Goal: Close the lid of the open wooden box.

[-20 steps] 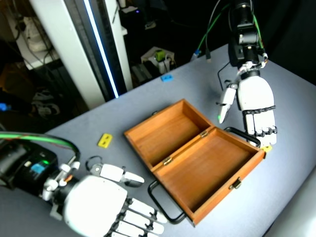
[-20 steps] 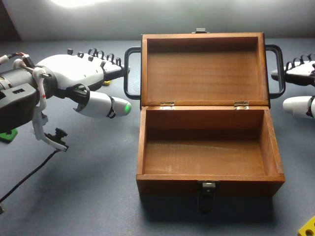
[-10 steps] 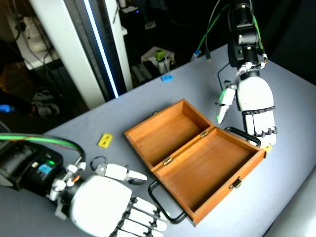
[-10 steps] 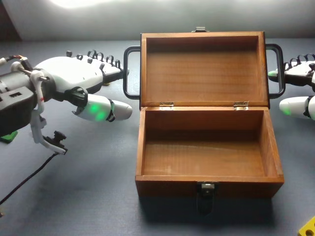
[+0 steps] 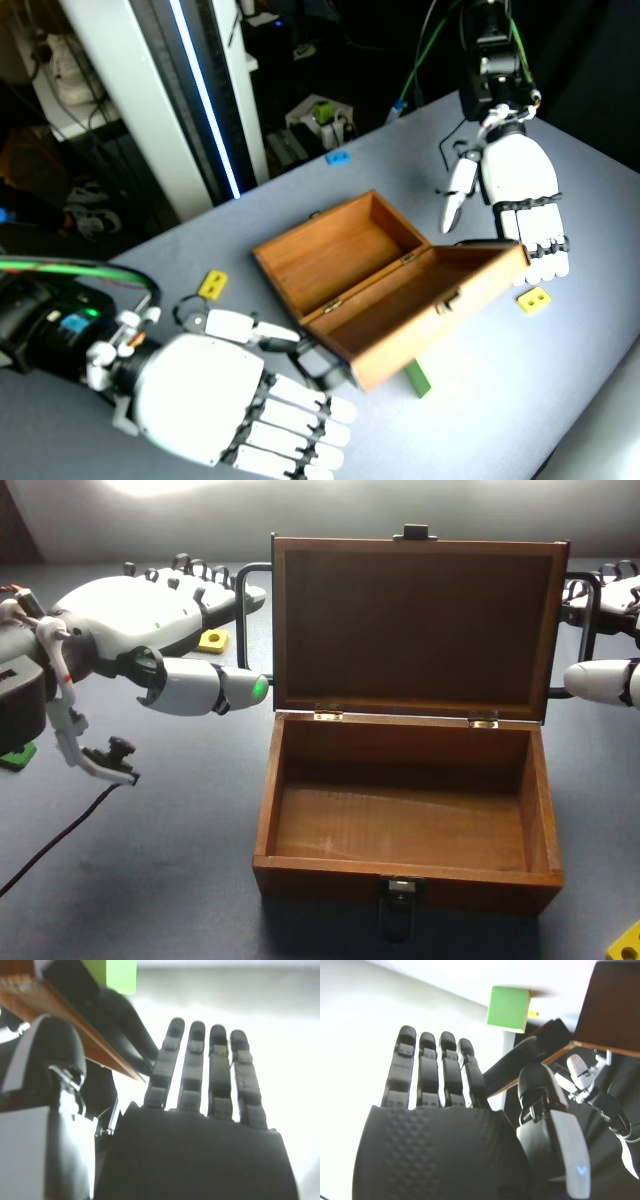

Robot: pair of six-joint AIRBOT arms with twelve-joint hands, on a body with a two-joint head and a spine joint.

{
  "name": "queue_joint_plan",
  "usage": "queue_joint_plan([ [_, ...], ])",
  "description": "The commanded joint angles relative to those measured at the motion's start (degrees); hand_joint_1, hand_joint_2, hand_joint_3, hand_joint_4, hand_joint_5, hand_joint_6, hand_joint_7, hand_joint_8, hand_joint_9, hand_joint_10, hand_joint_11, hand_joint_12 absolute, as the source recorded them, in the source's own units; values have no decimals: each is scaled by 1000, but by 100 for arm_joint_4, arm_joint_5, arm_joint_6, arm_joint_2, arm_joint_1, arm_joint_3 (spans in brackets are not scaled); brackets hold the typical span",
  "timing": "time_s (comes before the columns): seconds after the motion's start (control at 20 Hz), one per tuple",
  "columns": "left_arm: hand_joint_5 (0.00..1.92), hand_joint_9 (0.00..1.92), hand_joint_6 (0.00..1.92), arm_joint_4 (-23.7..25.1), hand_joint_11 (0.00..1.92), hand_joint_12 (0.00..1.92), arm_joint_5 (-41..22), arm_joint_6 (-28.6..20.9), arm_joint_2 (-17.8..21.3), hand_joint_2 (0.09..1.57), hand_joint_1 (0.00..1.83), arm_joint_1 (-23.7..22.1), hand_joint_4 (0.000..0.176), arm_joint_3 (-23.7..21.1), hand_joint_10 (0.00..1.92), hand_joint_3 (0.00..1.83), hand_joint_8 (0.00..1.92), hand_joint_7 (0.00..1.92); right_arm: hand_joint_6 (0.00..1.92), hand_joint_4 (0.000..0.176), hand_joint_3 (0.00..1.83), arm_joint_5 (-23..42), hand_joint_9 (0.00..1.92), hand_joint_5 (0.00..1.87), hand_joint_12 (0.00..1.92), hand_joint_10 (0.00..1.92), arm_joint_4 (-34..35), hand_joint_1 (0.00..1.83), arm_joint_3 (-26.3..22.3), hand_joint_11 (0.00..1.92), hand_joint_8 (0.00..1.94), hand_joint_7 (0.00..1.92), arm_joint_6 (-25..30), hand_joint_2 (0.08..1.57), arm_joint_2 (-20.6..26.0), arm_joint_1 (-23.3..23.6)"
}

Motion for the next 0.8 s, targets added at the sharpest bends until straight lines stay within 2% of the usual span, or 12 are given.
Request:
queue_joint_plan([
  [0.0, 20, 0, 5, 19, 0, 0, -820, -28, 36, 1265, 0, -21, 0, -66, 0, 8, 7, 33, 8, 0, 2, 832, 153, 210, 27, 9, 95, 0, -42, 164, 7, 216, 63, 1401, 15, 98],
  [0.2, 1, 0, 0, 13, 0, 0, -1086, -31, 231, 1249, 0, 64, 0, -275, 0, 0, 4, 13, 0, 0, 0, 1046, 130, 188, 11, 0, 95, 0, -216, 135, 0, 188, 74, 1357, 106, 97],
  [0.3, 0, 0, 0, -41, 0, 0, -1362, -32, 377, 1181, 0, 164, 14, -436, 0, 0, 0, 0, 3, 0, 4, 1248, 123, 196, 10, 0, 67, 0, -410, 132, 3, 195, 74, 1394, 211, 96],
  [0.35, 0, 0, 0, -51, 0, 0, -1424, -33, 410, 1181, 0, 196, 14, -478, 0, 0, 0, 0, 3, 0, 4, 1291, 123, 196, 10, 0, 46, 0, -462, 132, 3, 195, 74, 1394, 246, 94],
  [0.4, 0, 0, 0, -70, 0, 0, -1574, -36, 495, 1174, 0, 271, 2, -579, 0, 0, 0, 0, 8, 0, 5, 1404, 135, 208, 15, 5, -13, 0, -583, 144, 8, 208, 74, 1397, 321, 74],
  [0.45, 0, 0, 0, -87, 0, 0, -1686, -38, 559, 1177, 0, 340, 0, -656, 0, 0, 0, 0, 3, 0, 3, 1479, 137, 199, 18, 5, -58, 0, -664, 153, 5, 203, 74, 1394, 385, 39],
  [0.55, 0, 0, 0, -138, 36, 15, -1923, -40, 692, 1202, 0, 492, 0, -815, 0, 0, 0, 0, 0, 0, 0, 1645, 130, 185, 20, 2, -121, 0, -831, 159, 0, 191, 74, 1345, 525, -76],
  [0.75, 25, 0, 10, -187, 0, 0, -2394, -164, 924, 1260, 0, 779, 0, -1084, 0, 14, 0, 0, 0, 0, 0, 1883, 102, 177, 21, 0, -198, 0, -1156, 164, 0, 164, 74, 1337, 776, -425],
])
